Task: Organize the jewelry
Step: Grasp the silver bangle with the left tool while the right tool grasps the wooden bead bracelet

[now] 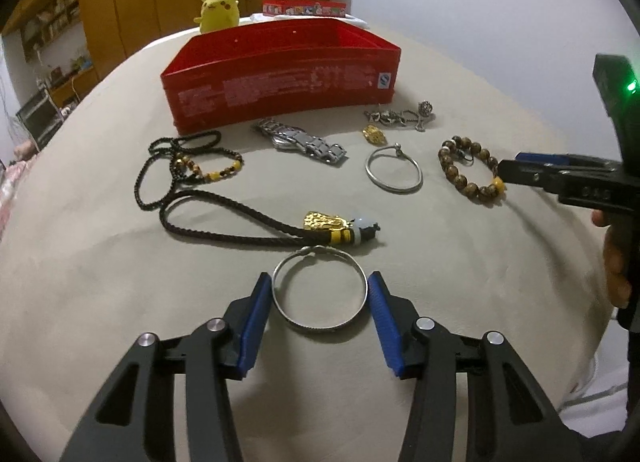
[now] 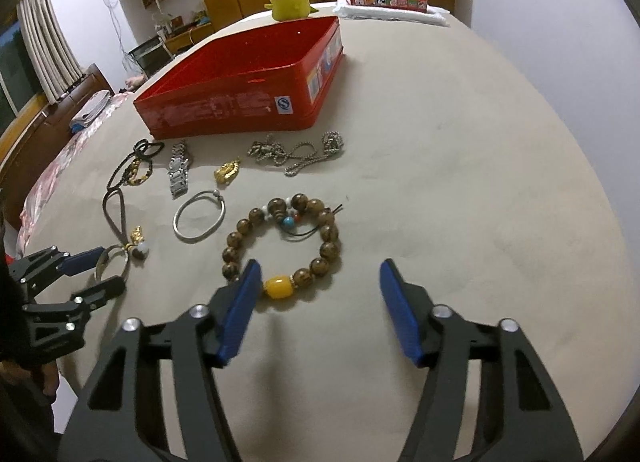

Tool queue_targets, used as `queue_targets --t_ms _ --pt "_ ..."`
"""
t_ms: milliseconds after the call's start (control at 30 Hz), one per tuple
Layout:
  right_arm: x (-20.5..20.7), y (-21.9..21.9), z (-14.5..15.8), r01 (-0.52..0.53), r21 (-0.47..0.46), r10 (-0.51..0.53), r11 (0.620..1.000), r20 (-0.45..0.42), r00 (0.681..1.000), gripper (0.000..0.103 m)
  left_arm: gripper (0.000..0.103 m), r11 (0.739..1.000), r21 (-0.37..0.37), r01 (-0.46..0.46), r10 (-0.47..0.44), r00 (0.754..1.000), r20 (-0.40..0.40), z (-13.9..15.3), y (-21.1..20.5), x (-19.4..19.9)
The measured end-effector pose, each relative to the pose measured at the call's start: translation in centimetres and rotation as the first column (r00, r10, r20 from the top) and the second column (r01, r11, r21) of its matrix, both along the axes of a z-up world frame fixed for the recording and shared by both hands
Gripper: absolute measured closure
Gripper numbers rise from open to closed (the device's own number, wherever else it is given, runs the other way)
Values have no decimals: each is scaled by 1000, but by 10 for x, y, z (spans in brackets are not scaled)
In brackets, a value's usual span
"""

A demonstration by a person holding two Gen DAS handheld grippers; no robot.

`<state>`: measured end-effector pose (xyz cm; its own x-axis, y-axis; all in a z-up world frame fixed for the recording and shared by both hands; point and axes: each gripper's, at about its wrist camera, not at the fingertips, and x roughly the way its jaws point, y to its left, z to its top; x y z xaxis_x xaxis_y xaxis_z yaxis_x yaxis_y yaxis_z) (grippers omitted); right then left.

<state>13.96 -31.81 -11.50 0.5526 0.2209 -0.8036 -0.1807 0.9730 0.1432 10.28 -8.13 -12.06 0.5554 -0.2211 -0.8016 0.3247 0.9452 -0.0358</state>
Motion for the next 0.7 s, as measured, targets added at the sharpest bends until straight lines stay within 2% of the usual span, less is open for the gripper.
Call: queue_targets --t_ms 200,467,567,600,700 --pt "13 3 -7 -5 -8 5 1000 -12 1000 63 54 1000 -1 -4 4 1000 14 7 3 -1" --pt "23 5 -10 -10 -39 10 999 -11 1000 66 54 1000 4 -8 8 999 33 17 4 -1" --pt "24 7 -12 -11 -65 11 998 -5 1000 71 54 1000 7 -19 19 999 38 19 7 0" --pt "23 7 -12 -13 -74 13 997 0 1000 74 54 1000 3 -22 22 999 36 19 8 1" --pt "22 6 -13 -17 -68 17 998 0 1000 92 54 1000 3 -29 29 999 44 22 12 1"
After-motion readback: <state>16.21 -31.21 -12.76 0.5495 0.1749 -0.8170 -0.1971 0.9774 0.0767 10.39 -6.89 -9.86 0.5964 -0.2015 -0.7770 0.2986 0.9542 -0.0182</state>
